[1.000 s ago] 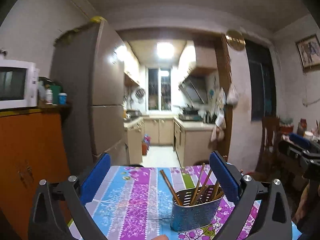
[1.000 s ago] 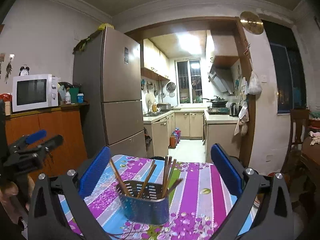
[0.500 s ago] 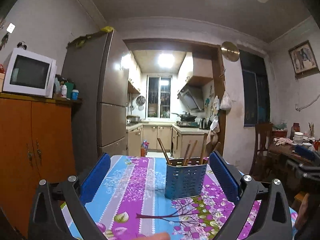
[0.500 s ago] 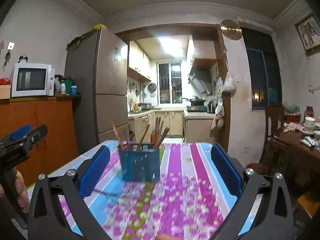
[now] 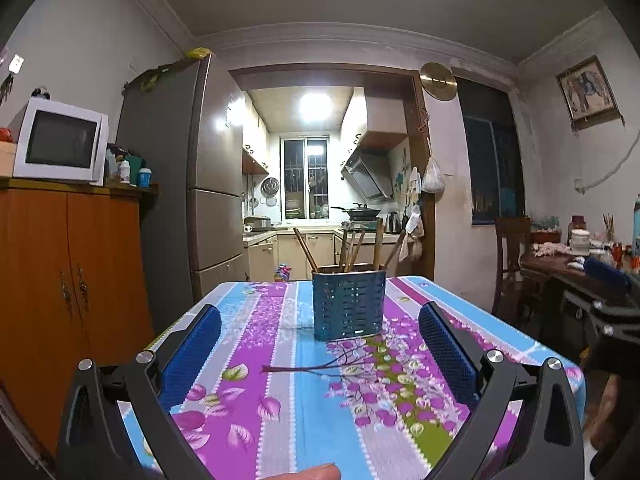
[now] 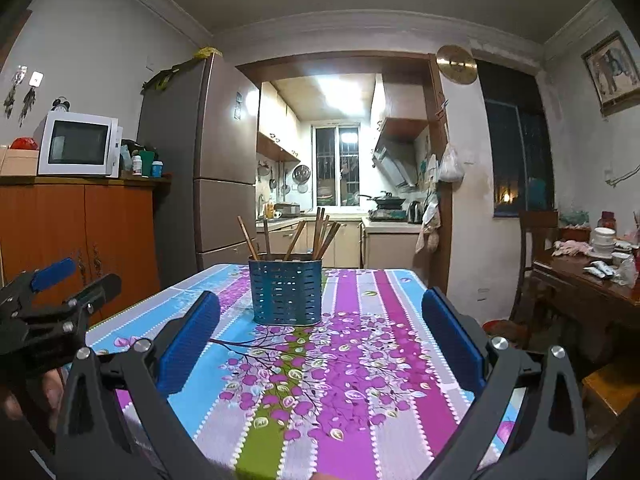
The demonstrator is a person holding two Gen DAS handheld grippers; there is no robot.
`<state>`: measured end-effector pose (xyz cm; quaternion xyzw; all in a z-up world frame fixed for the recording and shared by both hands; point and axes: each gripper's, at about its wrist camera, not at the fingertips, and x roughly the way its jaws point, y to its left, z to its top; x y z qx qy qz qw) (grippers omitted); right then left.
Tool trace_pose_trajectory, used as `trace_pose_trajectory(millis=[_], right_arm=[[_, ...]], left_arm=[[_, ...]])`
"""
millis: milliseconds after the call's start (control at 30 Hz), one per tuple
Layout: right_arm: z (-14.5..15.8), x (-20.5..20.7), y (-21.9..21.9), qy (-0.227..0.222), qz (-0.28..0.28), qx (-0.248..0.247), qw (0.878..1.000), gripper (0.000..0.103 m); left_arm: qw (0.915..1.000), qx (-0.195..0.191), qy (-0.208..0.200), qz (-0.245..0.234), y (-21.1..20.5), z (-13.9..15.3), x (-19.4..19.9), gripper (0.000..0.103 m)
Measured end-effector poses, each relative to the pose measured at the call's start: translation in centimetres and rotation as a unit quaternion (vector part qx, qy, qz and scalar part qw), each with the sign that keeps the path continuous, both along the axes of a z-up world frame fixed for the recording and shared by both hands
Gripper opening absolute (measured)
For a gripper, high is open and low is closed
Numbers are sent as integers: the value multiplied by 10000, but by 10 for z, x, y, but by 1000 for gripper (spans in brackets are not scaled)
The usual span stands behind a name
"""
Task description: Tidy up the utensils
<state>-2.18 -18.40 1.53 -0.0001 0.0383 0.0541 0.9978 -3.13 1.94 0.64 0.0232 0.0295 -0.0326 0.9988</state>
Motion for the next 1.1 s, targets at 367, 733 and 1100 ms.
trace_pose_trajectory(millis=[367, 733, 1100], right_arm=[[-12, -18, -2, -285, -139, 78, 9995, 98], [-12, -17, -2, -279, -87, 137, 9995, 98], [-15, -13, -2, -210, -63, 132, 9997, 98]], left_arm=[[9991, -128, -355, 177, -5, -9, -22, 98], [9991, -70, -389, 168, -10, -7, -19, 98], [9994, -61, -302, 126, -10, -6, -13, 98]])
